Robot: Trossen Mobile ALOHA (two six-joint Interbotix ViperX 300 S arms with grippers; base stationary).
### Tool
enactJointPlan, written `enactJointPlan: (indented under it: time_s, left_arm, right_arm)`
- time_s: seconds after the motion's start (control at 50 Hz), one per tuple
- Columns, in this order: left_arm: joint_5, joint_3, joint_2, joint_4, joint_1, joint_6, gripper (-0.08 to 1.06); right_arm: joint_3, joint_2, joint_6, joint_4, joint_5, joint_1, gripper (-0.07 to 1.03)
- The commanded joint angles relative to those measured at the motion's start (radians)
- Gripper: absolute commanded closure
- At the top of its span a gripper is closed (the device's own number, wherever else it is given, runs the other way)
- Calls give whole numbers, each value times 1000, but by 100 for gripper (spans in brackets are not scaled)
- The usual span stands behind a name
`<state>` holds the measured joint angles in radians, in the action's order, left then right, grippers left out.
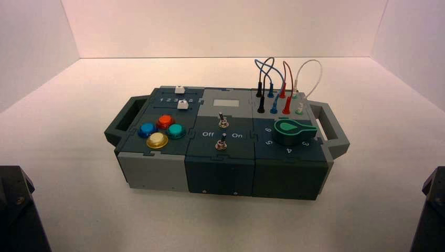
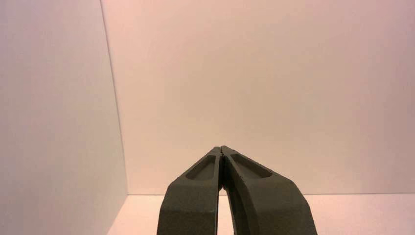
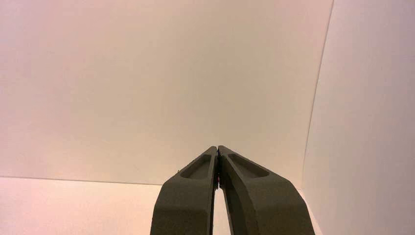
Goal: Pull the red wire.
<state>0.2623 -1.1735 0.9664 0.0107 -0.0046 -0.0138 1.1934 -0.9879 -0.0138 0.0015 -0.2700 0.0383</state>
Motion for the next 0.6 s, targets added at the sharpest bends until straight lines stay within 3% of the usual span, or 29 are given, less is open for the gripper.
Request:
enactJointPlan:
  time_s: [0.02,0.38,0.6]
  left_arm:
    - [5,15,-6,0,-2,-5,100]
    - [-15,15,-3,2,-2,-8,100]
    - [-161,51,-9,0,-26,-11,100]
  right_arm:
    - [-17,5,-2,2,-5,0,98]
    - [-21,5,-2,2,35,0,98]
    - [-49,9,-2,2,163,17,98]
